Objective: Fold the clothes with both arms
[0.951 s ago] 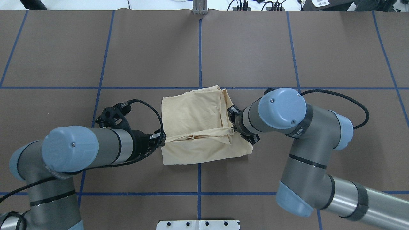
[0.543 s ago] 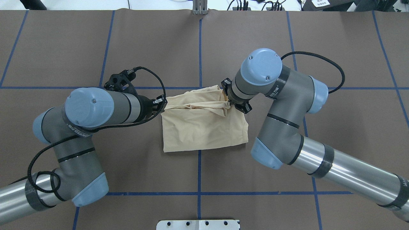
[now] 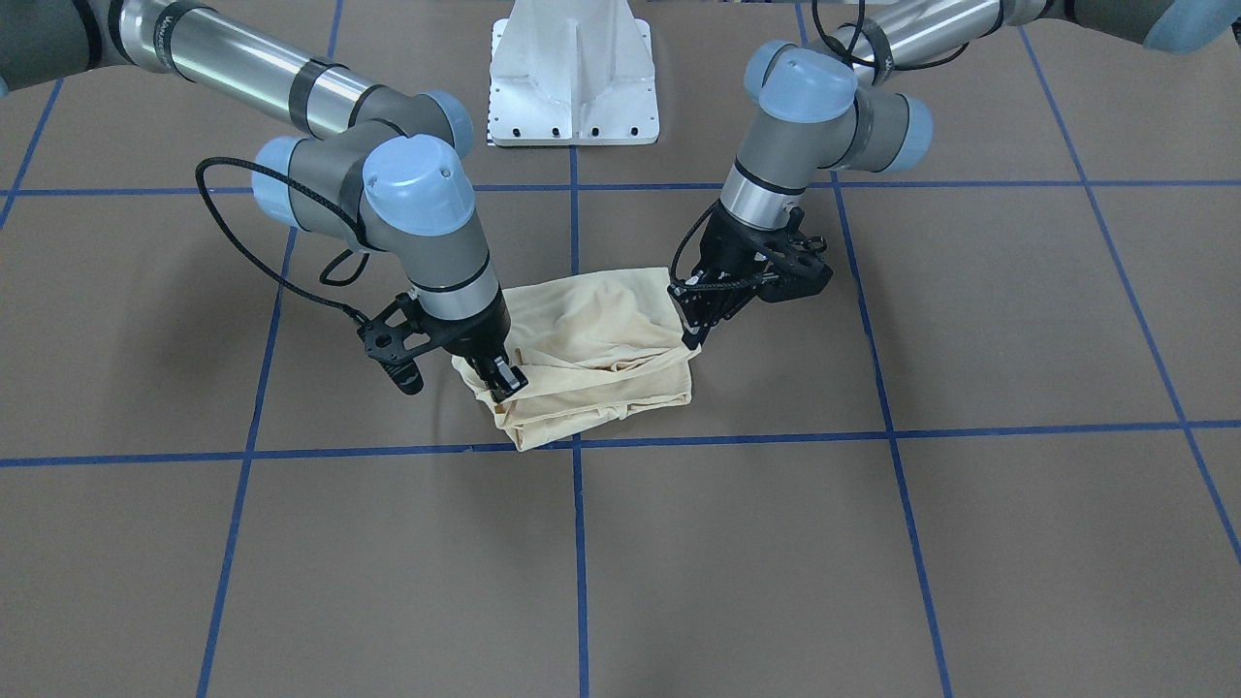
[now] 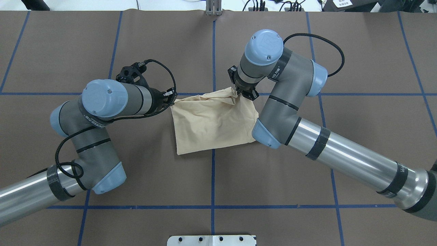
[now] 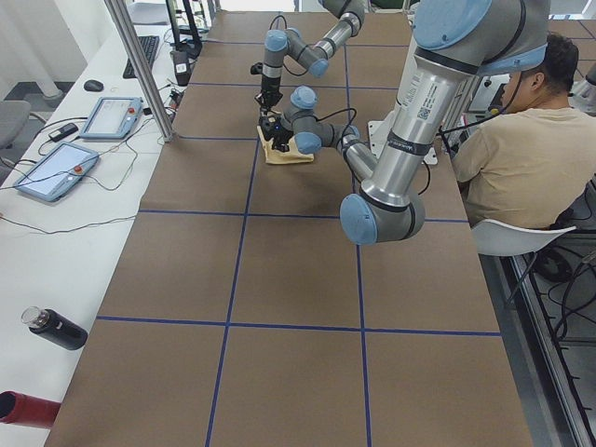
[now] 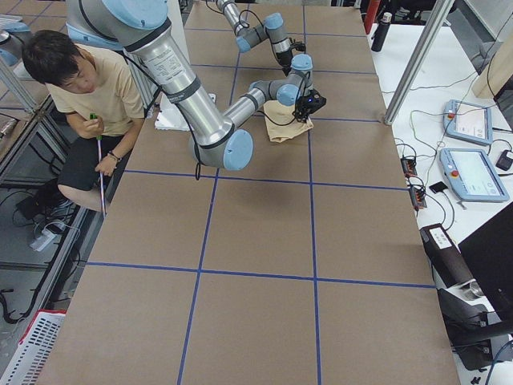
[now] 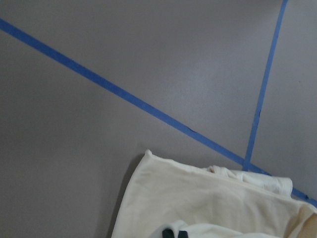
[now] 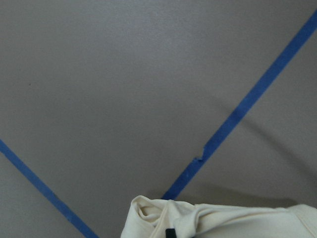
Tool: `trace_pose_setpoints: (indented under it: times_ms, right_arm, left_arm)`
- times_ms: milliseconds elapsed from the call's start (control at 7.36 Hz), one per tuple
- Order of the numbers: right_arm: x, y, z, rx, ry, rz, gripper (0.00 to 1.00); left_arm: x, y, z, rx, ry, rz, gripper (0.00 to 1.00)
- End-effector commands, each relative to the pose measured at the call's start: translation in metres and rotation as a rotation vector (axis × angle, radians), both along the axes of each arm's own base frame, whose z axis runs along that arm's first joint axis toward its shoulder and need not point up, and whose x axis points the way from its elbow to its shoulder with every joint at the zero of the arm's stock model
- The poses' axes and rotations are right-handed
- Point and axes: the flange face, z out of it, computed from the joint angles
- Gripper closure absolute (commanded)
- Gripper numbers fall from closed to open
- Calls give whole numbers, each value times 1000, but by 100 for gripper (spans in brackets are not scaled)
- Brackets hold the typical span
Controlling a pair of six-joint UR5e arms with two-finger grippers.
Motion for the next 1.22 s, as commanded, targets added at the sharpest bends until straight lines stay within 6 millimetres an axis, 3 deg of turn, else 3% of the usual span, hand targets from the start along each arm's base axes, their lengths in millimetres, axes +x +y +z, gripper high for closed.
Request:
trace_pose_setpoints:
  times_ms: [0, 136, 408, 679, 815, 951, 1087]
  right_arm:
    - [-21, -41, 24, 87, 39, -55, 1]
    - [-5, -79, 9, 130, 50, -57, 0]
    - [58, -123, 19, 168, 41, -111, 0]
    - [109, -137, 57, 176, 38, -162, 0]
    - [151, -131, 90, 227, 40, -218, 0]
    - [198, -118, 135, 302, 69, -283, 0]
    - [260, -111, 176, 362, 95, -331, 0]
  left_arm:
    - [1, -48, 18, 56, -47, -19, 50]
    - [-10, -65, 24, 84, -59, -33, 38]
    - [-23, -74, 21, 111, -62, -32, 38]
    - [-54, -88, 22, 198, -88, 89, 38]
    - [-87, -88, 37, 280, -131, 157, 38]
    - [-127, -84, 62, 385, -191, 240, 38]
    - [-175, -86, 84, 454, -232, 300, 38]
